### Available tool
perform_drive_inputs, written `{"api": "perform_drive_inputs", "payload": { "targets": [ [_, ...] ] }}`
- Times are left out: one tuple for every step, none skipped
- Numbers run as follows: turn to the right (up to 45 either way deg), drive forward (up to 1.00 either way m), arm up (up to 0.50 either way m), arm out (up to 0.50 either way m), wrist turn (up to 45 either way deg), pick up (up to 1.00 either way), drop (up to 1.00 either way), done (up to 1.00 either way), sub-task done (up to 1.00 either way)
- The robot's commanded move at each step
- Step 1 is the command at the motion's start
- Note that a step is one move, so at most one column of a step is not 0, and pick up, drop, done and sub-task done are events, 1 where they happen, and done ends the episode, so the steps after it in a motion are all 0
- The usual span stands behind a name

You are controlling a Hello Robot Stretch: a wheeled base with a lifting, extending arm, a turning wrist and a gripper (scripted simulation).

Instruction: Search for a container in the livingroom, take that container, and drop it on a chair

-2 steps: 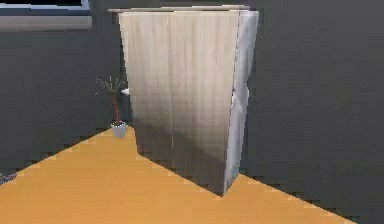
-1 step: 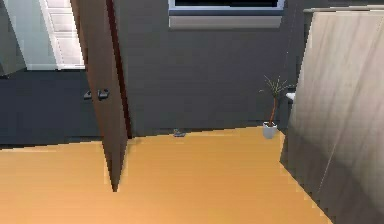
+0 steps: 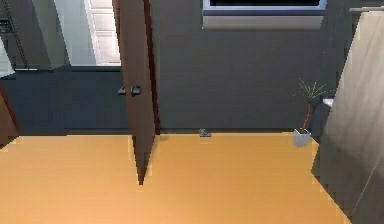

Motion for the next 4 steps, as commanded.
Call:
{"api": "perform_drive_inputs", "payload": {
  "targets": [
    [0.0, 0.30, 0.00, 0.00, 0.0, 0.00, 0.00, 0.00, 0.00],
    [-45.0, 0.00, 0.00, 0.00, 0.0, 0.00, 0.00, 0.00, 0.00],
    [-39.0, 0.00, 0.00, 0.00, 0.0, 0.00, 0.00, 0.00, 0.00],
    [0.0, 0.20, 0.00, 0.00, 0.0, 0.00, 0.00, 0.00, 0.00]
  ]
}}
